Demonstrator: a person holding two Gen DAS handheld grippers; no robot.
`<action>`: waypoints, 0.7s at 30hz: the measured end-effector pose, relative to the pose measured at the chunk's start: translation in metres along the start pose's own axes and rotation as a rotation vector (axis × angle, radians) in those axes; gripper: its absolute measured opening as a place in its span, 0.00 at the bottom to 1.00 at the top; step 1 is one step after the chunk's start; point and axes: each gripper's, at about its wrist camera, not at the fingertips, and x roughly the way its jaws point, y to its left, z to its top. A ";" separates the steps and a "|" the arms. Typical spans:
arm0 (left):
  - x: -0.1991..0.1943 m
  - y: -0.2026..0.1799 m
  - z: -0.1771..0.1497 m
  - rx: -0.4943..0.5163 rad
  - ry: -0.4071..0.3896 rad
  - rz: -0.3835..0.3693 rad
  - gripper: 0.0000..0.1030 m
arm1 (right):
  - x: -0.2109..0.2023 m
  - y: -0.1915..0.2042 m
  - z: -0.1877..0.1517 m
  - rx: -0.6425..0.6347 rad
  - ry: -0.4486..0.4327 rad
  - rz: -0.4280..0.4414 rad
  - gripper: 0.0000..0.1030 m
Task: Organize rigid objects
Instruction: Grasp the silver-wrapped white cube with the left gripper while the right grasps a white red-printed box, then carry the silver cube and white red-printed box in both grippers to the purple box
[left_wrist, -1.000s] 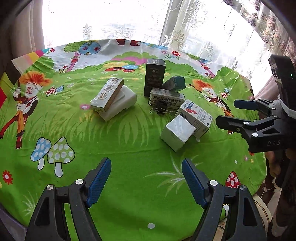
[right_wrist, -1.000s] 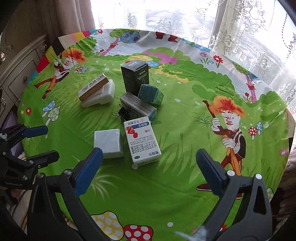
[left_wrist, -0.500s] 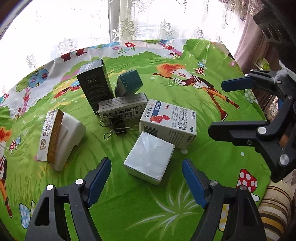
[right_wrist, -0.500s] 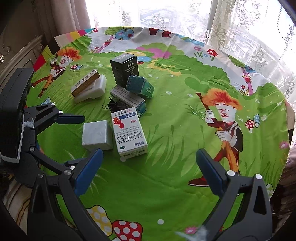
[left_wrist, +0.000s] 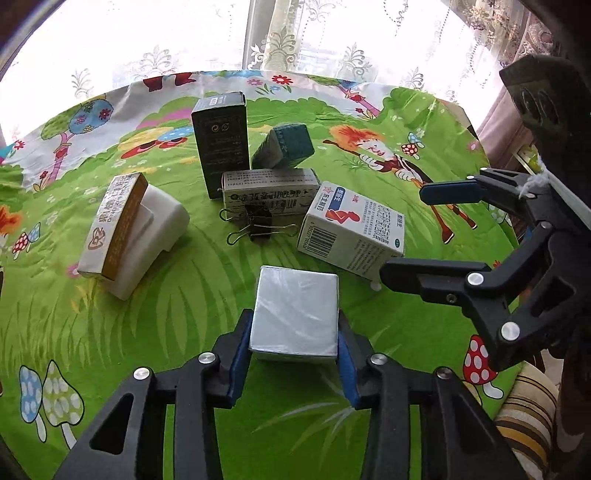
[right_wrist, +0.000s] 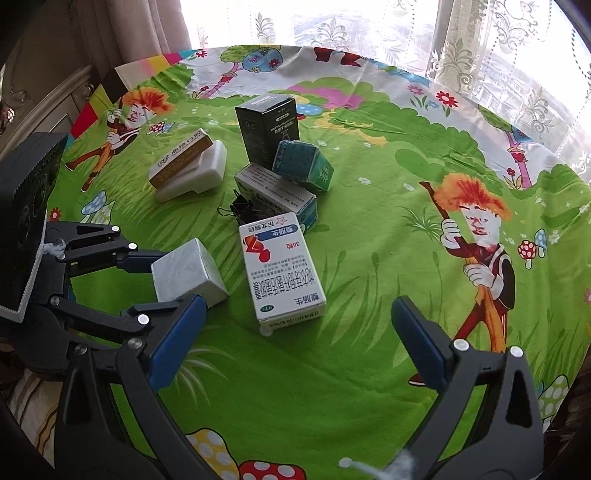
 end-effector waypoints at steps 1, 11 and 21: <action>-0.006 0.005 -0.003 -0.027 -0.009 0.009 0.41 | 0.003 0.001 0.001 0.000 0.001 0.005 0.98; -0.051 0.031 -0.025 -0.201 -0.102 0.092 0.41 | 0.028 0.023 0.005 -0.047 0.027 -0.010 0.82; -0.076 0.049 -0.046 -0.312 -0.141 0.102 0.41 | 0.030 0.023 0.002 -0.016 0.075 0.004 0.43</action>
